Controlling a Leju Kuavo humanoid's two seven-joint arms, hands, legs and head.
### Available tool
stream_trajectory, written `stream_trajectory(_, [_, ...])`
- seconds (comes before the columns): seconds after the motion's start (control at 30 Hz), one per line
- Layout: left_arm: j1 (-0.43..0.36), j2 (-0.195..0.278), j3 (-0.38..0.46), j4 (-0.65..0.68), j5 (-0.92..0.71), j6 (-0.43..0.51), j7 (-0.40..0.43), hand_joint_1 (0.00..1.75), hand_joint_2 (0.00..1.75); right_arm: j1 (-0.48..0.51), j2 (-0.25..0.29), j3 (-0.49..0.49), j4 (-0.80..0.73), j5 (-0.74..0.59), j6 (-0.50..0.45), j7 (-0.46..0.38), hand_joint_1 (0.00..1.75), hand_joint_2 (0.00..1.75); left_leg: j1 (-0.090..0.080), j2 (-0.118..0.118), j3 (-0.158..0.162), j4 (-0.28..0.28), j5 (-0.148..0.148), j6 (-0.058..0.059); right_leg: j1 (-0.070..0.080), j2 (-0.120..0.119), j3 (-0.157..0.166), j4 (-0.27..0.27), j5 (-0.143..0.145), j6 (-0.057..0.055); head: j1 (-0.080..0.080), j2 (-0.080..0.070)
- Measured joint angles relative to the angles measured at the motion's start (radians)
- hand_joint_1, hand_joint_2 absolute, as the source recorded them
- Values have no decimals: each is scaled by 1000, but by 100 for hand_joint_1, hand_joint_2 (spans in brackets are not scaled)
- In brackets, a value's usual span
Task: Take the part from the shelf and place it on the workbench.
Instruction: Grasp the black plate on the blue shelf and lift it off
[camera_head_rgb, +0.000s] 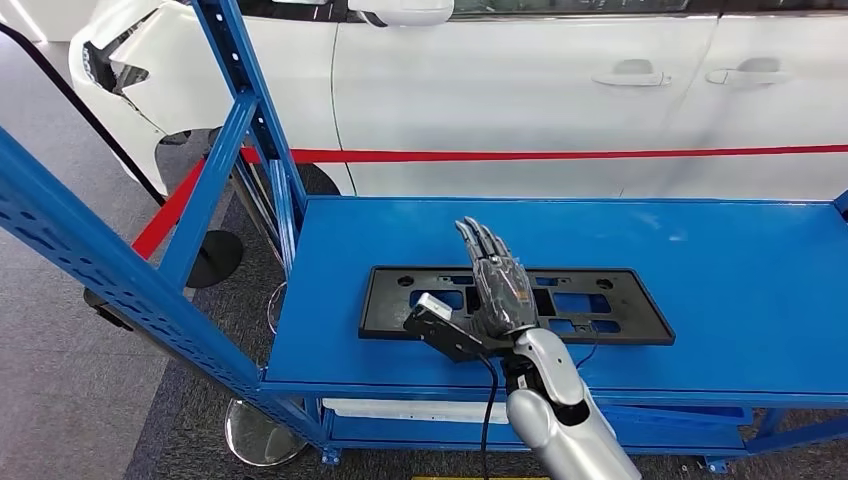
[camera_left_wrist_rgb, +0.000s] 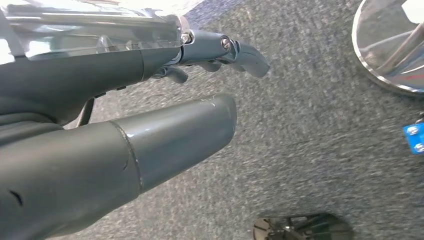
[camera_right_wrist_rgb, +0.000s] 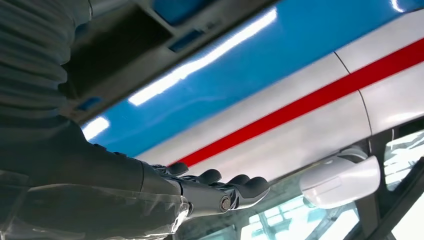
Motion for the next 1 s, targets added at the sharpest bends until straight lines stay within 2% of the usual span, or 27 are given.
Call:
stream_trajectory(0.03, [0, 0, 0, 0, -1, -1, -2, 0, 0, -17, 0, -1, 3, -6, 12, 5, 0, 175, -1, 0, 4, -28, 15, 6, 1, 0, -1, 2, -3, 6, -1, 0])
stream_trajectory(0.1, [2, 1, 0, 0, -1, -2, -4, 0, 0, -41, 0, -5, 9, -14, 27, 12, 0, 175, -4, -1, 2, -38, 18, 19, 4, 0, -6, 3, -4, 10, -2, 0])
stream_trajectory(0.23, [3, 1, 0, 0, -1, 0, -6, 0, 0, -77, -1, -9, 18, -27, 47, 23, 0, 175, -5, -4, 2, -40, 27, 24, 6, -2, -2, -3, -3, 0, 1, 0])
stream_trajectory(0.47, [-3, 5, -1, 0, -5, -9, -21, 0, 0, -206, -1, -9, 104, -129, 206, 98, 0, 175, -10, -3, 2, -40, 27, 36, 2, -3, 1, -12, 1, 7, 1, 0])
stream_trajectory(0.6, [-2, 7, -1, 0, 3, -10, -26, 0, 0, -237, -11, -10, 147, -292, 285, 51, 0, 0, -10, -3, 2, -39, 28, 39, 2, -5, 2, -14, 4, 17, 1, 0])
stream_trajectory(0.7, [1, 7, 5, 0, 25, 3, -28, 0, 0, -183, -49, -22, 94, -485, 301, -36, 0, 0, -11, -4, 3, -39, 27, 40, 2, -7, 2, -15, 2, 24, 0, 0])
stream_trajectory(0.77, [5, 7, 12, 0, 39, 18, -33, 0, 0, -115, -90, -31, 10, -561, 291, -72, 0, 0, -10, -6, 3, -39, 26, 41, 2, -9, 3, -15, 1, 28, 0, 0])
stream_trajectory(0.9, [9, 7, 25, 0, 46, 26, -38, 0, 0, -25, -158, -41, -114, -591, 280, -83, 0, 175, -10, -5, 3, -39, 25, 41, 2, -7, 2, -14, 0, 30, 0, 0])
stream_trajectory(1.0, [11, -2, 29, -1, 42, 41, -46, 0, 0, 50, -181, -58, -187, -542, 217, -120, 0, 175, -10, -6, 5, -39, 24, 40, 3, -9, 2, -14, -2, 32, 0, 0])
